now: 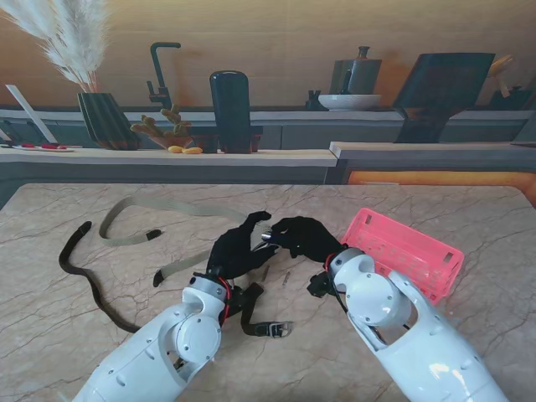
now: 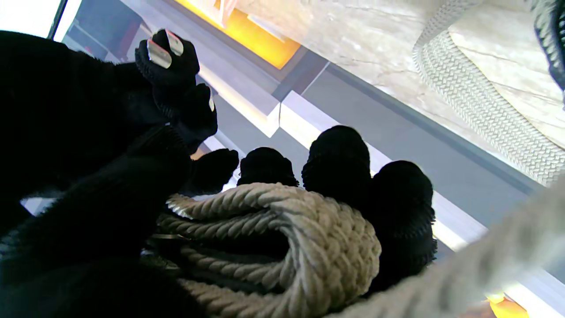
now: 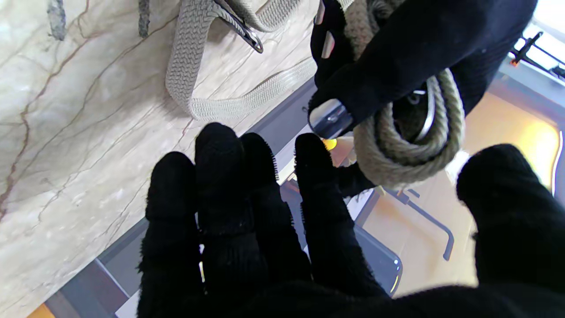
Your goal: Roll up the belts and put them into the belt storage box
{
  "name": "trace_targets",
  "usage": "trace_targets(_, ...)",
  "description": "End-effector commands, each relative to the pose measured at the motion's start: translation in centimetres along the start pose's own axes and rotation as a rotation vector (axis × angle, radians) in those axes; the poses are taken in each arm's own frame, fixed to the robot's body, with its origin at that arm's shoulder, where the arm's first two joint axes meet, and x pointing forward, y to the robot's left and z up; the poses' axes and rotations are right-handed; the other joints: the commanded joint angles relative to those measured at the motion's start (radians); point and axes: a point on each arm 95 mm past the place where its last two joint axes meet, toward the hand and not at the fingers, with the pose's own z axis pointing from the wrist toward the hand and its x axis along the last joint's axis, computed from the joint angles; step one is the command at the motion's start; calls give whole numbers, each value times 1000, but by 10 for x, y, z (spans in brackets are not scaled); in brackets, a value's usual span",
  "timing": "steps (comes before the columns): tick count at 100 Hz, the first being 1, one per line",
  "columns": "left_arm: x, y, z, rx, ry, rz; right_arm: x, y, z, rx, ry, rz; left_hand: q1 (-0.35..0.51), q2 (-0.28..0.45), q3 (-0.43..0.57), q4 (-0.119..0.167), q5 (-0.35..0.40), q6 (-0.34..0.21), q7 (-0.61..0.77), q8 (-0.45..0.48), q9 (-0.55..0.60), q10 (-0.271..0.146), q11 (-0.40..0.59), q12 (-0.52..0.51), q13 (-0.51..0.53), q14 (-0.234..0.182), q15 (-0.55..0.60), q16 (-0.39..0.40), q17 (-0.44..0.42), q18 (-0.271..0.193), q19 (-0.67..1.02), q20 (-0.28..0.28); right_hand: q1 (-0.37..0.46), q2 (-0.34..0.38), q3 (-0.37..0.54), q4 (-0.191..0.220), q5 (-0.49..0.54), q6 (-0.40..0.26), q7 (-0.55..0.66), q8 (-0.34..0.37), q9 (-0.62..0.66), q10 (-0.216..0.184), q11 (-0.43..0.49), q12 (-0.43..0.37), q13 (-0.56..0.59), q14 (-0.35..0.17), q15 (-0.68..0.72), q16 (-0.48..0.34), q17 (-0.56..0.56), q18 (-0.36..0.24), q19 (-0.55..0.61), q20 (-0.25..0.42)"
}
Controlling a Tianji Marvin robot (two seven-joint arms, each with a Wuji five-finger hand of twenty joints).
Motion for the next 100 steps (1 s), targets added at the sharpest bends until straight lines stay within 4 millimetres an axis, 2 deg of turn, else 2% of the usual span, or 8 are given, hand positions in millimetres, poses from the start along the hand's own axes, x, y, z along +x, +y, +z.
trace_targets(1,-1,1,0,-16,-3,9,6,-4,5,15,16,-15,-26,-36,42,7,-44,15,-36,-9,29,-72,56,41,67,-55,69,29,10,12,61,-9,-69,30,-19,4,46,-1,30,23,46,28,46,19,50,1,57,19,37,5,81,38)
trace_targets(33,-1,1,0,-32,8,42,12,-20,15,86,10,-36,-42,-50,64,-7,-35,21,-42,-20,34,-77,45,38,74,-54,65,26,18,24,51,-19,53,71,-83,16,122,-23,95,46,127,35,101,22,126,7,136,8,87,18,176,26)
trace_targets(45,-1,1,-1,-37,14,51,14,-22,16,109,4,-3,-43,-48,65,-8,-30,19,-41,-20,35,-79,42,37,73,-58,62,24,18,25,51,-21,383,144,-262,53,135,-45,124,38,154,19,112,13,150,-2,148,3,103,7,192,23)
trace_targets(50,-1,0,-1,-35,12,46,14,-22,15,118,-4,7,-46,-48,64,-8,-24,16,-39,-19,36,-80,41,37,69,-58,59,22,15,24,47,-23,524,121,-237,49,69,-73,321,-148,168,4,115,9,163,-12,149,0,114,-2,195,18)
trace_targets(58,-2,-1,-1,-29,13,35,13,-21,13,109,-18,39,-61,-47,58,-12,-16,-2,-40,-20,9,-79,12,32,31,-46,20,12,-20,22,11,-33,546,93,-25,12,38,-93,453,-236,191,-2,122,6,181,-11,156,1,128,2,199,18)
trace_targets(70,-3,-3,-3,-29,27,26,9,-14,9,62,-43,57,-127,-35,-1,-23,-22,-60,-111,-56,-177,1,-231,-22,-172,36,-177,16,-217,41,-167,2,542,88,63,-42,37,-92,481,-220,195,10,140,15,189,-9,174,10,132,5,206,26)
trace_targets(84,-4,-6,-6,-22,34,2,3,-1,2,2,-61,78,-165,-8,-82,-20,-52,-107,-173,-90,-482,94,-630,-248,-488,55,-496,-37,-459,57,-408,-7,549,104,51,-58,26,-113,487,-193,175,14,170,39,178,-32,208,30,126,-13,212,34)
trace_targets(100,-5,-10,-8,-14,29,-27,0,15,-10,-94,-62,157,-168,15,-128,-14,-43,-138,-179,-95,-720,124,-817,-391,-762,17,-767,-151,-623,30,-606,-69,550,116,27,-57,18,-136,491,-166,169,15,213,75,186,-66,263,60,136,-35,233,50)
